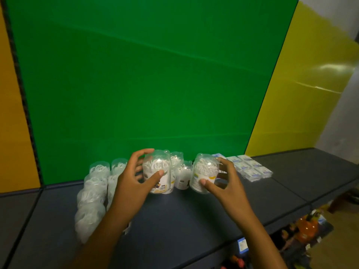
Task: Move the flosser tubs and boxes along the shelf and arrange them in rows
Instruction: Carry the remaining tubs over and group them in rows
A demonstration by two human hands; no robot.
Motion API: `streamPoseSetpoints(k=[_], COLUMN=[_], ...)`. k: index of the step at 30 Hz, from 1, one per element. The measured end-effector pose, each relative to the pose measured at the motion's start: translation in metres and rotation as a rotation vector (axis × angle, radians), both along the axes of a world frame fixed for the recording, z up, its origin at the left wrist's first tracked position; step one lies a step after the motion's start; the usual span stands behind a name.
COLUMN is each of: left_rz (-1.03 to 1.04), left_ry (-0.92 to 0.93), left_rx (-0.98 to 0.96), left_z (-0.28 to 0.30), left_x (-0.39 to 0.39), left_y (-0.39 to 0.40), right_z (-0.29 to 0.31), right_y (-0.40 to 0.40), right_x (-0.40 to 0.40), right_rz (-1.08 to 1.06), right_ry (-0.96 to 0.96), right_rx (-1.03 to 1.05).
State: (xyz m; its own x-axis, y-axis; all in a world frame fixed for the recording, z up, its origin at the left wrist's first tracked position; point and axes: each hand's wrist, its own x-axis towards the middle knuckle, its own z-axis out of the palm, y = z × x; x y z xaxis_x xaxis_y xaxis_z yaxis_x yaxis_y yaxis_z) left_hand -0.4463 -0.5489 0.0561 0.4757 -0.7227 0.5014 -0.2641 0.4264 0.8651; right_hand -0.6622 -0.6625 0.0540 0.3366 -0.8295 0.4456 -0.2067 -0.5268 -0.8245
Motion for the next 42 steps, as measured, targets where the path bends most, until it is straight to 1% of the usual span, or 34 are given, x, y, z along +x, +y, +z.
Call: streamPoseSetpoints(k=[5, 8, 9, 12, 14, 17, 21, 27, 31, 37, 39, 42], left_rz=[0.055, 0.102, 0.154, 0.225, 0.221, 0.301, 0.345, 0.352, 0.398, 0.456, 0.458, 0.469], left_ry=[-0.006, -0.02, -0.012, -0.003, 0.028, 0.057, 0.102, -0.011, -0.133, -0.23, -0.237, -0.193], left_rx=[0.008, 0.045, 0.058, 0.064, 0.056, 0.043, 0.047, 0.075, 0.1, 0.162, 0.181, 0.22], left_z=[-0.004, -0.01, -0.014, -0.028, -0.04, -0.063, -0.087, -0.09, -0.094, -0.096, -0.096, -0.094], left_x=[-0.012, -0.021, -0.031, -0.042, -0.043, -0.061, -0.07, -0.075, -0.072, -0.07, -0.07, -0.073], left_y=[-0.021, -0.029, -0.035, -0.043, -0.044, -0.053, -0.058, -0.063, -0.065, -0.066, -0.066, -0.06], right_z=[-0.006, -0.012, -0.012, -0.017, -0.021, -0.027, -0.04, -0.048, -0.05, -0.045, -0.044, -0.044], right_y=[-0.036, -0.054, -0.065, -0.078, -0.078, -0.089, -0.091, -0.096, -0.102, -0.109, -0.11, -0.112], right_x=[0.005, 0.009, 0.005, 0.002, 0.004, -0.003, -0.007, -0.008, -0.009, -0.01, -0.011, -0.011], right_rz=[0.1, 0.147, 0.198, 0.289, 0.292, 0.356, 0.409, 0.456, 0.468, 0.476, 0.475, 0.474], right_ry=[-0.016, -0.017, -0.014, -0.001, -0.011, -0.027, -0.035, -0.044, -0.039, -0.018, -0.004, 0.018], right_rx=[0.03, 0.057, 0.072, 0.092, 0.106, 0.135, 0.16, 0.155, 0.149, 0.129, 0.113, 0.097])
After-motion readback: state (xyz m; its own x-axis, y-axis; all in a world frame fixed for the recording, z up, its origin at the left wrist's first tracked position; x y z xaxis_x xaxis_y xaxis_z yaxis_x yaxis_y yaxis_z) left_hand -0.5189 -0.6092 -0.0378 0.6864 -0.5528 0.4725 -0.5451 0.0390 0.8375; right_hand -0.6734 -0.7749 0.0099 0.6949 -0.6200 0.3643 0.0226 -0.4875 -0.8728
